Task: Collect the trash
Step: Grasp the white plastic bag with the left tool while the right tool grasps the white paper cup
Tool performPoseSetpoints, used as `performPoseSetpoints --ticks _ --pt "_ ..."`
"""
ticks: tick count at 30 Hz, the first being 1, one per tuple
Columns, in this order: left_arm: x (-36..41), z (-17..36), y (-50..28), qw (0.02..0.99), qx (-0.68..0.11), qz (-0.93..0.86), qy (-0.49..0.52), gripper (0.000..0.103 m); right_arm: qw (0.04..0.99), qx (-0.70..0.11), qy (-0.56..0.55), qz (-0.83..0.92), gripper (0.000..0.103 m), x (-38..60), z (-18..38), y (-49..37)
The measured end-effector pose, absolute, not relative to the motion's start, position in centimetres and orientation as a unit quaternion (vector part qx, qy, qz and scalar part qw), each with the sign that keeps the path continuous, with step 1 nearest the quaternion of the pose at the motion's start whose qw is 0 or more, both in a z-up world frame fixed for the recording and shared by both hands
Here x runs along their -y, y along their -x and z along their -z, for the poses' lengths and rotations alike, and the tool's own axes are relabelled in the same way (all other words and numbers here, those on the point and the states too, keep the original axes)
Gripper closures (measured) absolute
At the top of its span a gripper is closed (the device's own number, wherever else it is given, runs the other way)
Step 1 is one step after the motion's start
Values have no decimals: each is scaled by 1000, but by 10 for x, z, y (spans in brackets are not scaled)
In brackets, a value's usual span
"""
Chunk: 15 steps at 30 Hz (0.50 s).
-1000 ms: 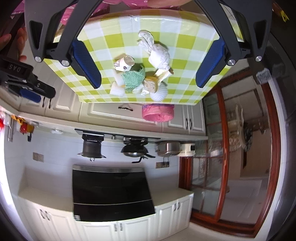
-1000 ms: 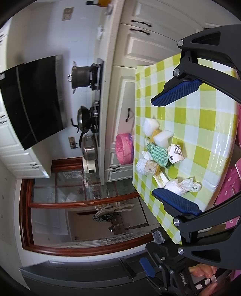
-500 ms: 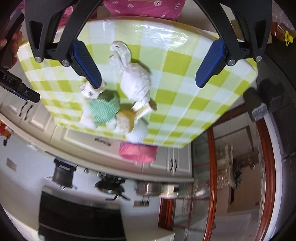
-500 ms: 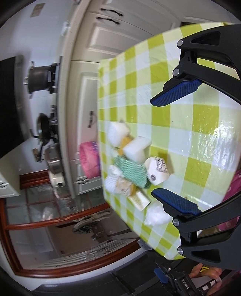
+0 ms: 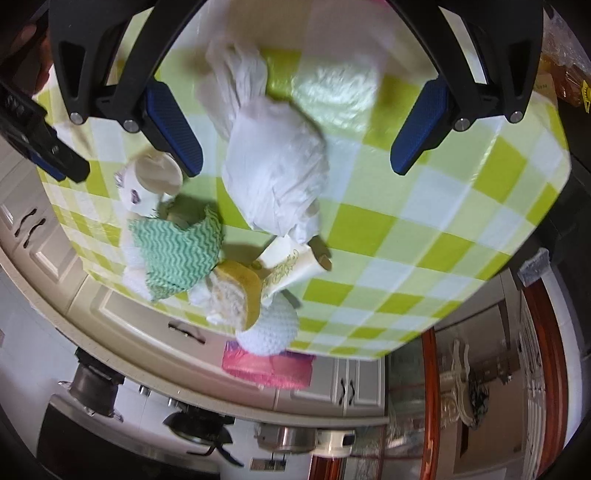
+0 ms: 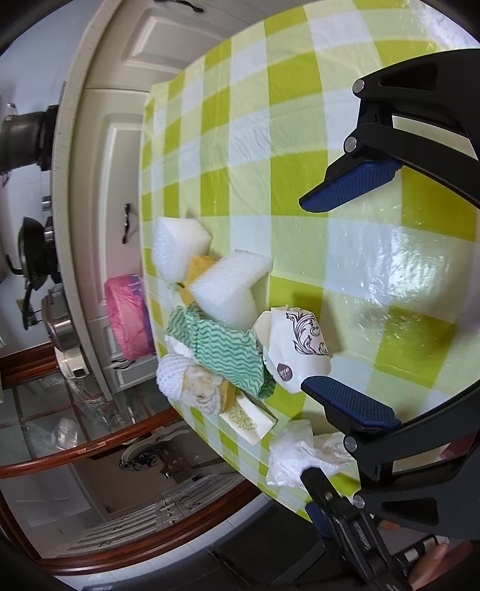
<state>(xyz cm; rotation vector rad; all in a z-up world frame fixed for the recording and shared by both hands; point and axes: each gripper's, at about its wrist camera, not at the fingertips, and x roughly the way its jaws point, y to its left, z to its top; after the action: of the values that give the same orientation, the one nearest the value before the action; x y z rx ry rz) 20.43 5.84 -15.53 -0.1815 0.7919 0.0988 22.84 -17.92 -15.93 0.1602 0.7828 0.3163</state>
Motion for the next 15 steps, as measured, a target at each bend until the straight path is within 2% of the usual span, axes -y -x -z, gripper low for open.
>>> performPoseSetpoints --ticks 5,9,15 --pt "-62 171 -236 905 -409 -54 103 6 898 -400 -69 -172 18 170 167 -237" --pt "-71 183 -240 894 -432 -48 110 21 892 -410 -48 -187 18 151 170 -246" --pt "-79 182 -235 898 -428 -43 99 27 883 -426 -40 -194 18 128 176 -267"
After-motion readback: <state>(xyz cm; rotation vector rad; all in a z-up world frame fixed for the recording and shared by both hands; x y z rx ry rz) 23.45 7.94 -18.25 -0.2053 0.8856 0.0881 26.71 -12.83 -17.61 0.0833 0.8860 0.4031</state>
